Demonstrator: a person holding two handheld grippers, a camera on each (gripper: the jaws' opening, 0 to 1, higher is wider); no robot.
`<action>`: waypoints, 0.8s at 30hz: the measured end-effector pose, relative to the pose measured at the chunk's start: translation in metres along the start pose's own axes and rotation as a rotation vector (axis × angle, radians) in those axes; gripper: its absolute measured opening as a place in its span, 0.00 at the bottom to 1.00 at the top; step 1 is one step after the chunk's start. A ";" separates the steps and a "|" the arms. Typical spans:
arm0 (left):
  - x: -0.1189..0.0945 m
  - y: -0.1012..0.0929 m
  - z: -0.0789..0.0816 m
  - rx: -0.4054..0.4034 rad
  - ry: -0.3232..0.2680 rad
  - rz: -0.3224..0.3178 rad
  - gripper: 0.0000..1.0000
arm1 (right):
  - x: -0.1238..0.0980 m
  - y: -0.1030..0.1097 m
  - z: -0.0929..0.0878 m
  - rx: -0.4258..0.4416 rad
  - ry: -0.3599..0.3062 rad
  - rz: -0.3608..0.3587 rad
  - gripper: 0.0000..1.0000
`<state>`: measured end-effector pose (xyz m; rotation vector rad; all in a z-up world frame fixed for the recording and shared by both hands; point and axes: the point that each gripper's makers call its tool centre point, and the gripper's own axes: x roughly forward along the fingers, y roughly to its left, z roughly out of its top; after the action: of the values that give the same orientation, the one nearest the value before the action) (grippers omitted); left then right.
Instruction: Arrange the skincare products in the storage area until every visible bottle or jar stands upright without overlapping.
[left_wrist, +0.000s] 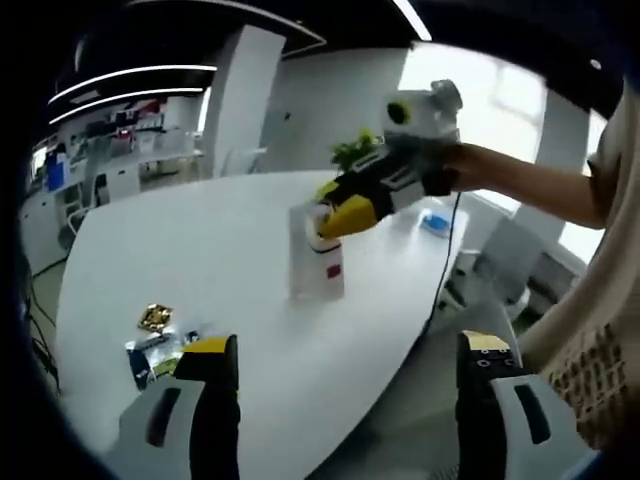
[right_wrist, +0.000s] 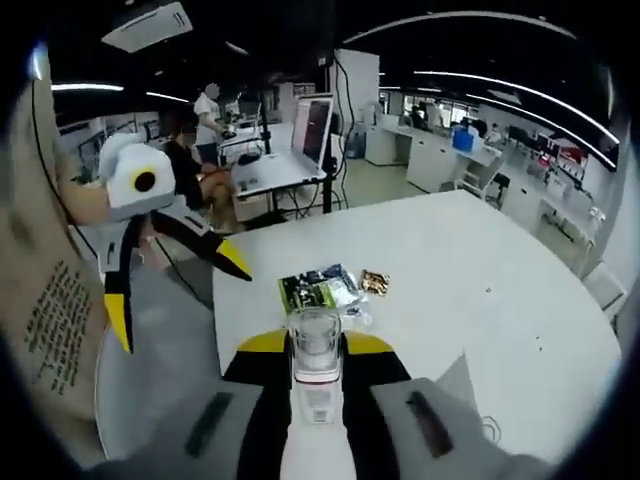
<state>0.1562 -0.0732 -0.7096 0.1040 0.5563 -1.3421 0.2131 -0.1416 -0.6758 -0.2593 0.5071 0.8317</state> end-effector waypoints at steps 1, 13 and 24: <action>0.002 -0.003 0.000 0.011 0.007 -0.011 0.86 | -0.005 0.005 0.003 -0.031 -0.032 0.014 0.18; 0.030 -0.033 0.012 0.115 0.039 -0.112 0.76 | -0.047 0.050 0.011 0.008 -0.190 0.158 0.18; 0.049 -0.066 0.020 0.169 0.026 -0.212 0.55 | -0.084 0.068 0.030 0.070 -0.332 0.276 0.18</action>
<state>0.1066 -0.1409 -0.6980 0.2051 0.4850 -1.5960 0.1243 -0.1384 -0.6075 0.0169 0.2608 1.0997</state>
